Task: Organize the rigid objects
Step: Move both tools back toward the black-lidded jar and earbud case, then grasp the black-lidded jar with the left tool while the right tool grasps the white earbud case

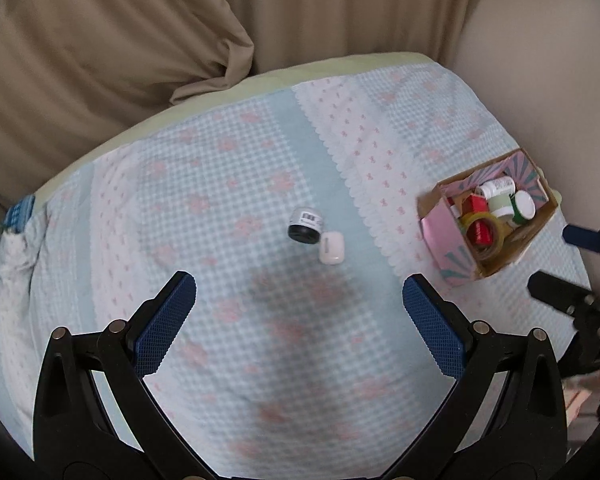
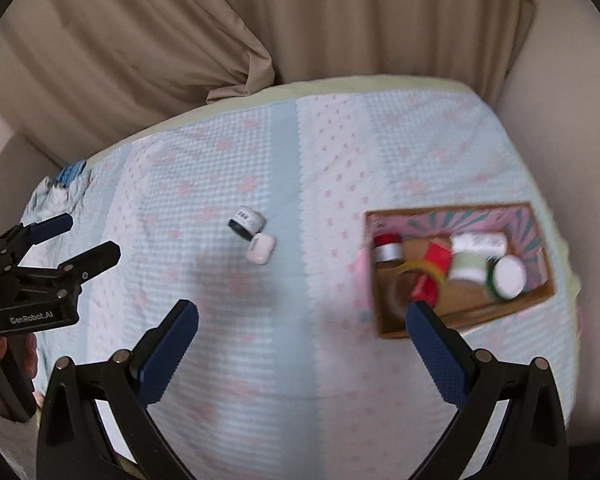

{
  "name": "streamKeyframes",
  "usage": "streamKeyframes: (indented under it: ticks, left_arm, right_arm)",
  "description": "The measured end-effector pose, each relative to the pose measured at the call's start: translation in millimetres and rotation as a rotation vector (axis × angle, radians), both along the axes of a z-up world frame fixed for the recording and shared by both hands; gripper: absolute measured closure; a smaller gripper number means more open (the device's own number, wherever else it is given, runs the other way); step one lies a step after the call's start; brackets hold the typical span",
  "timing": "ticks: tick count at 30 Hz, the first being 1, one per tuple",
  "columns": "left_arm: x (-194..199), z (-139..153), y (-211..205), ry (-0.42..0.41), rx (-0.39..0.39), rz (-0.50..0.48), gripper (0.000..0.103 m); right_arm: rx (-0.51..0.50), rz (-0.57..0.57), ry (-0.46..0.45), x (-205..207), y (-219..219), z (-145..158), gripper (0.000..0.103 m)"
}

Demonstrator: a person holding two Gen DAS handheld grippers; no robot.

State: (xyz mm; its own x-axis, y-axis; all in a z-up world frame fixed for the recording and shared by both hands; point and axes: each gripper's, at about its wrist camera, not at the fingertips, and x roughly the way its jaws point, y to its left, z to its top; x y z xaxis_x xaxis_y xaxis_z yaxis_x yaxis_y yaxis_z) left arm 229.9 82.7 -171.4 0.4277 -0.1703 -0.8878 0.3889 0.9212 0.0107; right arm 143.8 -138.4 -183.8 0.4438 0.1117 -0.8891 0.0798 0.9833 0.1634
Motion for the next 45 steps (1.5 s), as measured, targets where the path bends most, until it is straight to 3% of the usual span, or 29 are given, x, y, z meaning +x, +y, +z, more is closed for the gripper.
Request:
streamKeyframes:
  ticks: [8, 16, 22, 27, 30, 33, 35, 39, 40, 42, 45]
  left_arm:
    - [59, -49, 11, 0.125, -0.03, -0.082, 0.0]
    - [131, -123, -7, 0.297, -0.065, -0.114, 0.0]
    - [182, -198, -41, 0.467, -0.023, -0.188, 0.001]
    - [203, -245, -64, 0.558, 0.024, -0.243, 0.008]
    - [210, -265, -71, 0.597, 0.021, -0.245, 0.011]
    - [211, -280, -73, 0.628, 0.012, -0.243, 0.018]
    - [211, -287, -75, 0.637, 0.014, -0.25, 0.024]
    - [210, -297, -77, 0.637, 0.022, -0.257, 0.034]
    - [210, -296, -78, 0.634, 0.018, -0.263, 0.035]
    - [208, -295, -82, 0.635, -0.005, -0.282, 0.049]
    - [206, -292, -86, 0.618, 0.001, -0.282, 0.05]
  right_arm:
    - [0.008, -0.086, 0.035, 21, 49, -42, 0.0]
    - [-0.034, -0.136, -0.001, 51, 83, -94, 0.0]
    - [-0.064, -0.154, -0.005, 79, 98, -147, 0.002]
    - [-0.088, -0.184, 0.004, 108, 106, -194, 0.007]
    - [-0.114, -0.191, -0.015, 123, 108, -215, 0.016]
    - [-0.132, -0.183, -0.025, 137, 112, -235, 0.018]
    - [-0.132, -0.186, -0.024, 144, 115, -248, 0.028]
    - [-0.122, -0.185, -0.041, 152, 117, -265, 0.031]
    - [-0.13, -0.182, -0.045, 154, 118, -269, 0.035]
    - [-0.133, -0.189, -0.044, 156, 117, -275, 0.043]
    - [-0.138, -0.19, -0.05, 158, 115, -279, 0.057]
